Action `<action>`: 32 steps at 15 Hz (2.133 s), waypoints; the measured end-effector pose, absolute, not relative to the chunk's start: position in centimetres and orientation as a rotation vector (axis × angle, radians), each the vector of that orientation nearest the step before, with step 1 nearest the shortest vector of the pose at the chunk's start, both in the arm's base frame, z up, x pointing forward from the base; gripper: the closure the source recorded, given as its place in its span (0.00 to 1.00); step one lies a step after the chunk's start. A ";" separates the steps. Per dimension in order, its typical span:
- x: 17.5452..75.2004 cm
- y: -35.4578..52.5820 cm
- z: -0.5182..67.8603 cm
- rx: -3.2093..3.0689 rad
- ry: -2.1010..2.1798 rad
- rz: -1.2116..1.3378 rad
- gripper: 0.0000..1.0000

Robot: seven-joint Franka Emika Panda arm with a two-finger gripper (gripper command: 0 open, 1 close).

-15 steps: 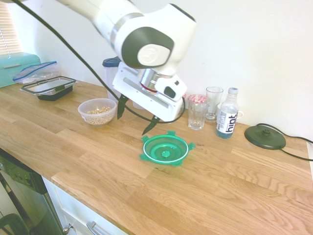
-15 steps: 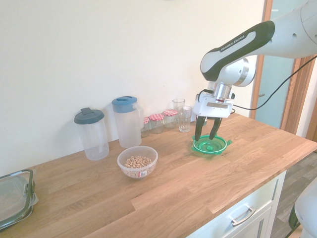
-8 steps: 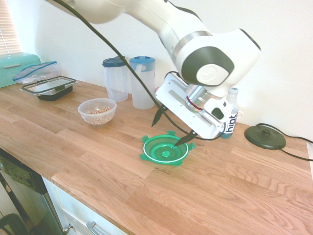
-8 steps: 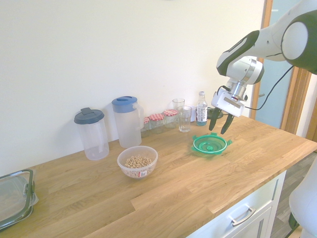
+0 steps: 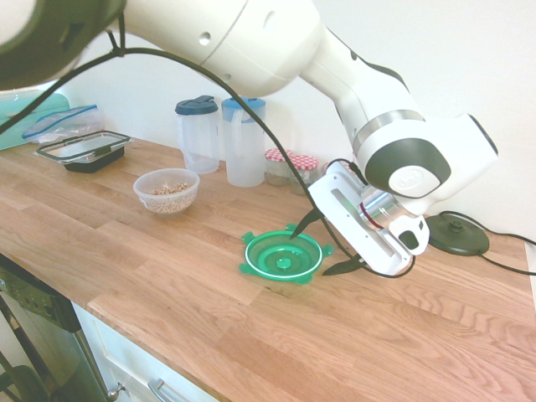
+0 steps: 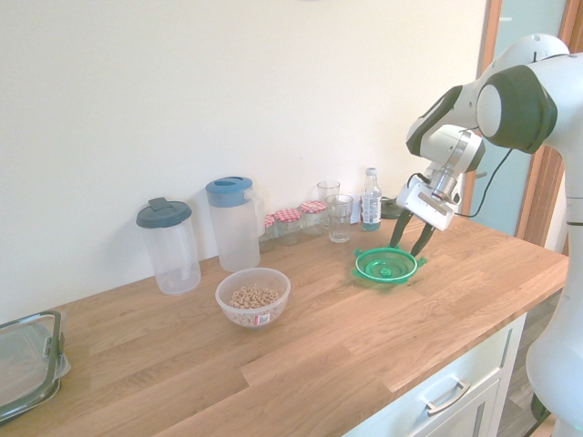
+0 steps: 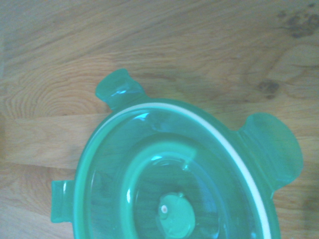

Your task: Cover the lid of food container

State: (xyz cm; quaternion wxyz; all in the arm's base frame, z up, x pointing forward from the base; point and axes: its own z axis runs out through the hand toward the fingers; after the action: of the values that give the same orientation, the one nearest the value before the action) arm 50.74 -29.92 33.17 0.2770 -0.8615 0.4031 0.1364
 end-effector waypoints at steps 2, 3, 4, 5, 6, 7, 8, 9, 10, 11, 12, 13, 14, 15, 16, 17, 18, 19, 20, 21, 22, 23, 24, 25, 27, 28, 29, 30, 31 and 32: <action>51.3 -29.4 32.5 -2.309 1.069 0.377 0.00; 51.5 -29.1 32.3 -2.301 1.058 0.375 0.00; 51.6 -29.0 32.3 -2.293 1.048 0.371 0.00; 51.7 -28.8 32.2 -2.285 1.038 0.367 0.00; 51.7 -28.7 32.2 -2.275 1.025 0.365 0.00; 51.8 -28.5 32.0 -2.259 1.014 0.371 0.00; 51.8 -28.3 31.8 -2.247 1.003 0.380 1.00; 51.7 -28.1 31.5 -2.237 0.990 0.389 1.00; 51.6 -28.1 31.4 -2.230 0.985 0.395 1.00; 51.5 -28.2 31.4 -2.225 0.984 0.402 1.00; 51.4 -28.3 31.3 -2.221 0.984 0.406 1.00; 51.2 -28.4 31.2 -2.217 0.984 0.408 1.00; 51.1 -28.5 31.2 -2.214 0.985 0.410 1.00; 51.0 -28.6 31.2 -2.212 0.984 0.413 1.00; 51.0 -28.6 31.2 -2.211 0.983 0.414 1.00; 50.9 -28.6 31.0 -2.211 0.983 0.418 1.00; 50.9 -28.6 30.9 -2.211 0.983 0.420 1.00; 51.0 -28.5 30.7 -2.211 0.982 0.424 1.00; 51.0 -28.5 30.6 -2.210 0.982 0.427 1.00; 51.0 -28.4 30.4 -2.210 0.981 0.431 1.00; 51.0 -28.4 30.3 -2.210 0.981 0.434 1.00; 51.0 -28.3 30.1 -2.210 0.982 0.437 1.00; 51.0 -28.3 30.0 -2.211 0.981 0.441 1.00; 51.1 -28.2 29.8 -2.212 0.981 0.443 1.00; 51.2 -28.1 29.6 -2.215 0.981 0.445 1.00; 51.2 -28.1 29.5 -2.215 0.982 0.445 1.00; 51.2 -28.1 29.5 -2.216 0.982 0.444 1.00; 51.3 -28.1 29.4 -2.216 0.982 0.444 1.00; 51.3 -28.0 29.4 -2.217 0.980 0.445 1.00; 51.3 -28.0 29.4 -2.217 0.978 0.444 1.00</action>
State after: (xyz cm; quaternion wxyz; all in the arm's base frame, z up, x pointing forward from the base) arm 51.35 -27.98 29.44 0.3324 -0.8487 0.3745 0.1701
